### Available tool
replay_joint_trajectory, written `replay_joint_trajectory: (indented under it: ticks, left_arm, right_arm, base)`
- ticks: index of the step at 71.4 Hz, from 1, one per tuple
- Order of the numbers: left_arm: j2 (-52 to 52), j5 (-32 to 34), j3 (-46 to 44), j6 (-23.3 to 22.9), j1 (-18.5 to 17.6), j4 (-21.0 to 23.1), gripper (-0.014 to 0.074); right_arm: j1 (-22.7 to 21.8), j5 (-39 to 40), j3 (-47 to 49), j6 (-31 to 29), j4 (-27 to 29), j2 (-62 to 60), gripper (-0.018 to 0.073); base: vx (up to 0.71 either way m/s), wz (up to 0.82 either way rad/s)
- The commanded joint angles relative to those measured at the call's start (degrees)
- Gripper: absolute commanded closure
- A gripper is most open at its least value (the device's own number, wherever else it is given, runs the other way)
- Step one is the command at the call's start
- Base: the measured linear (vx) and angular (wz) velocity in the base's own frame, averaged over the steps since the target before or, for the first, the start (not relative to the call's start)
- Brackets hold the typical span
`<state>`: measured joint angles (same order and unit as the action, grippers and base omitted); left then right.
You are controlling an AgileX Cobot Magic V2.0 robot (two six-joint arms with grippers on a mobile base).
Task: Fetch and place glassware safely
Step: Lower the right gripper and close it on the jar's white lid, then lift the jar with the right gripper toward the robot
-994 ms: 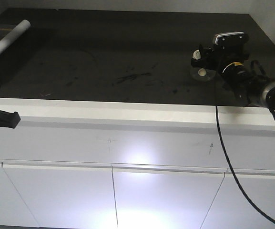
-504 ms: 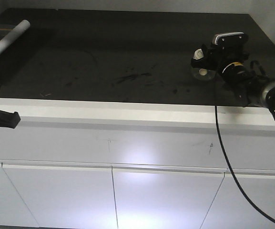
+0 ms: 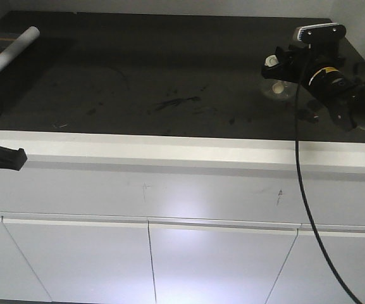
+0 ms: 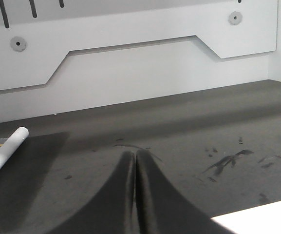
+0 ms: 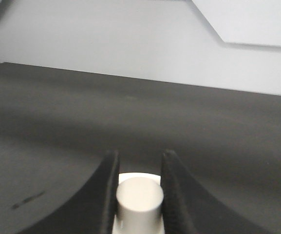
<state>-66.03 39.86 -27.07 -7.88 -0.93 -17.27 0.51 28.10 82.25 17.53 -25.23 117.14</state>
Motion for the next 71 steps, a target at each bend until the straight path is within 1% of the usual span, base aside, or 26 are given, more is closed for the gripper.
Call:
replay_joint_trajectory:
  ticks: [1,21,28,33,36,46,58,65,71]
  left_arm:
    - [1.25,3.95,-1.46,-0.40,0.03,0.87,0.0603]
    - [1.25,3.95,-1.46,-0.40,0.03,0.87,0.0603]
    - [1.25,3.95,-1.46,-0.40,0.03,0.87,0.0603]
    - [1.25,3.95,-1.46,-0.40,0.03,0.87,0.0603]
    - [1.25,3.95,-1.46,-0.40,0.03,0.87,0.0603]
    - [1.25,3.95,-1.46,-0.40,0.03,0.87,0.0603]
    - [1.25,3.95,-1.46,-0.40,0.03,0.87,0.0603]
    - [1.25,3.95,-1.46,-0.40,0.03,0.87,0.0603]
    - [1.25,3.95,-1.46,-0.40,0.03,0.87,0.0603]
  right_arm:
    - [-0.12,5.63,-4.18,0.14,-0.69,-8.62,0.0563]
    - [-0.12,12.37,-26.83,0.14,-0.96,-26.43,0.0563]
    - [-0.12,13.34,-32.97,0.14,-1.10,-32.19,0.0563]
    - [-0.12,13.34,-36.21,0.57,-2.19,-36.03,0.0563]
    - [-0.12,13.40,-38.12,1.47,-3.36,-37.93,0.0563]
    - [-0.12,14.06,-41.79,7.90,-8.94,-43.38,0.0563]
    - [-0.12,16.78,-42.75,16.34,-19.02,-46.60,0.0563]
    - [-0.12,17.54,-42.75,20.05,-22.08,-47.39,0.0563]
    - [-0.07,18.22,-42.75,20.87,-23.18,-47.53,0.0563]
  base:
    - [0.00,0.00]
    - [0.00,0.00]
    - [0.00,0.00]
    - [0.00,0.00]
    - [0.00,0.00]
    - [0.00,0.00]
    - [0.00,0.00]
    - [0.00,0.00]
    - [0.00,0.00]
